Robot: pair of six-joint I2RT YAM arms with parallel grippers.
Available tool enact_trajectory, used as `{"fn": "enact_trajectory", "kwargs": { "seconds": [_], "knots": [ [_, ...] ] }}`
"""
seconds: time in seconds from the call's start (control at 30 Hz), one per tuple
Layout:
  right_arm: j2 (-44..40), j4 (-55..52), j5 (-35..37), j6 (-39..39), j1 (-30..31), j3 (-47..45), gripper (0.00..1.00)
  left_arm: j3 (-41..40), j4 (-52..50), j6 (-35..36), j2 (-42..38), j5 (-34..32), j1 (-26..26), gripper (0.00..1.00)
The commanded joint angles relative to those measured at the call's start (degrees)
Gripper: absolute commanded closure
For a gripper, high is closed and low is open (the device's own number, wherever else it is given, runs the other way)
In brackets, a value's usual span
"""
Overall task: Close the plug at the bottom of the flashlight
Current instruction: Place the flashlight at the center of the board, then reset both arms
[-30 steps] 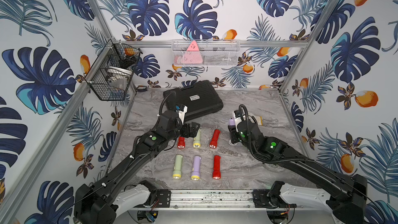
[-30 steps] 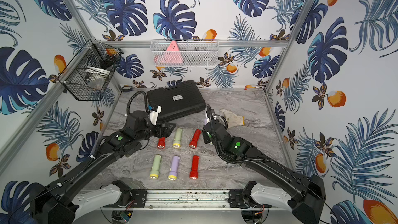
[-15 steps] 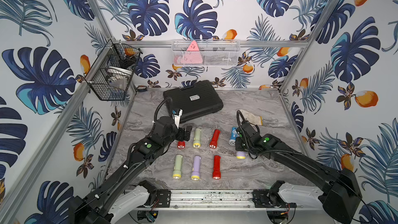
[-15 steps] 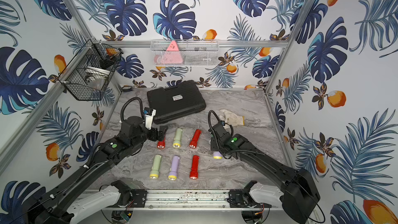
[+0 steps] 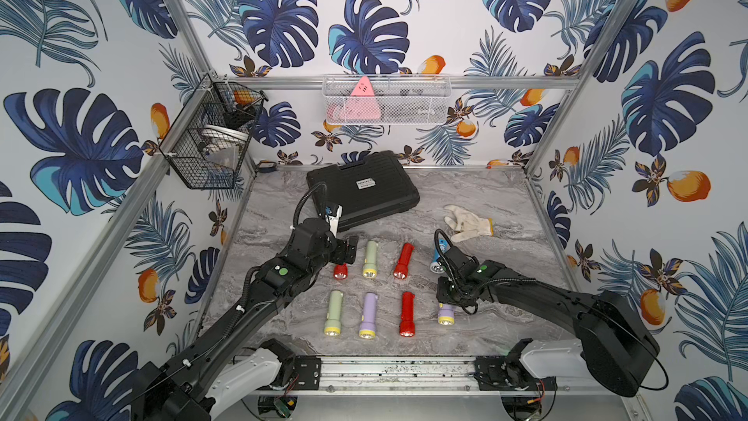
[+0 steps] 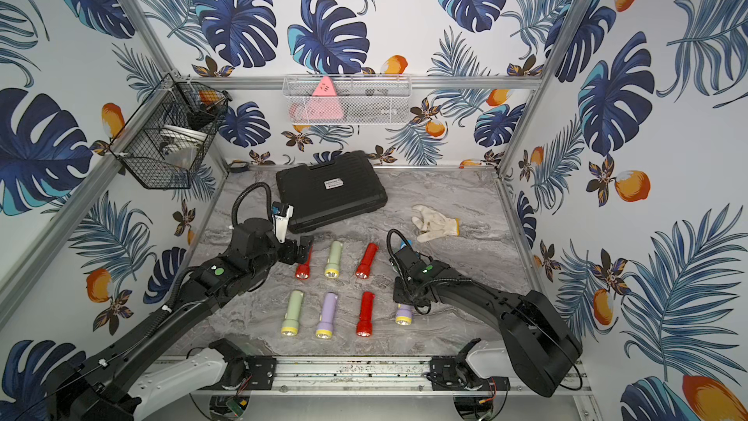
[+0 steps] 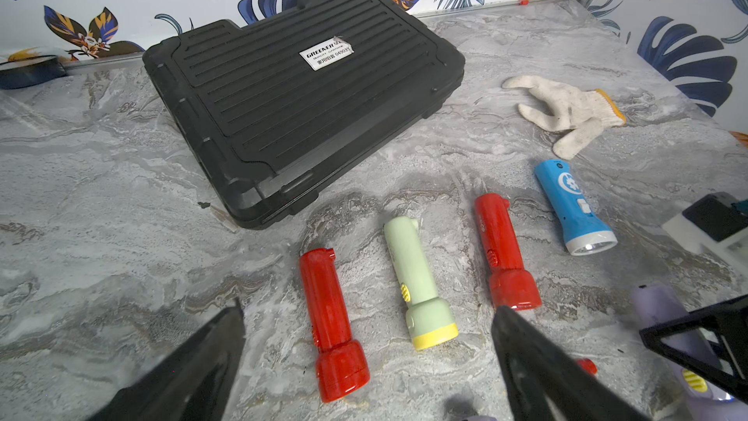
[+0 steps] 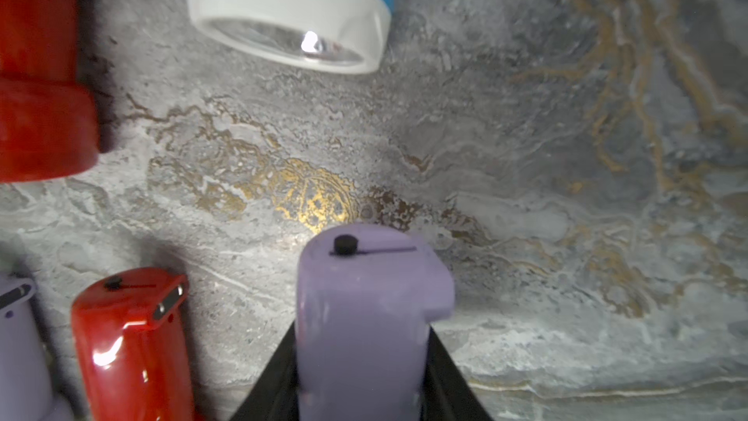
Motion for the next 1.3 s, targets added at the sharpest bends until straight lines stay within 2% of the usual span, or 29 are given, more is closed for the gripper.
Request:
{"fn": "enact_trajectory", "kwargs": {
  "seconds": [0.0,0.1,0.3,0.37,0.57,0.67,0.77,0.83,0.97,1.07,1.2,1.27],
  "knots": [
    [1.2,2.6,-1.9,1.6,0.1,-0.3,0.99,0.2,-0.4,0.7,0.5,-0.8,0.1,0.01],
    [2.1,2.4,-1.8,1.4,0.1,-0.5,0.94,0.4,-0.6,0.6,1.1,-0.9,0.1,0.01],
    [1.5,2.8,-2.6,1.7,0.1,-1.1,0.68,0.4,-0.7,0.8,1.4,-1.2,0.1,0.01],
    [0.8,2.5,-2.6,1.3,0.1,-0.8,0.55,0.4,-0.7,0.8,1.4,-1.4,0.0,0.01],
    [-3.0,-1.7,-0.6,-0.2,0.1,3.5,0.28,0.4,-1.0,1.2,1.5,-2.4,0.1,0.01],
    [-5.7,-4.7,2.4,-2.6,-0.6,7.1,0.09,0.4,-1.1,1.6,1.8,-3.2,0.1,0.01],
    [-8.5,-5.5,8.4,-6.9,-3.4,10.4,0.07,0.2,-1.0,1.8,1.9,-3.6,0.1,0.01],
    [-10.4,-2.1,12.3,-12.1,-7.2,11.2,0.06,-0.2,-0.6,1.9,2.1,-3.9,0.1,0.01],
    [-13.3,17.0,18.8,-26.7,-15.5,4.5,0.03,-0.6,0.0,2.0,3.0,-4.3,0.1,0.01],
    [-12.4,31.3,21.4,-33.1,-23.1,-1.3,0.01,-1.3,0.7,2.3,3.7,-5.0,0.1,0.01],
    [-7.3,41.7,16.3,-30.9,-36.8,-6.3,0.01,-3.5,4.2,3.9,3.9,-7.7,0.2,0.01],
    [-4.7,49.1,15.0,-29.8,-40.2,-10.3,0.02,-5.6,7.9,4.6,3.6,-9.3,0.7,0.01]
  ]
}}
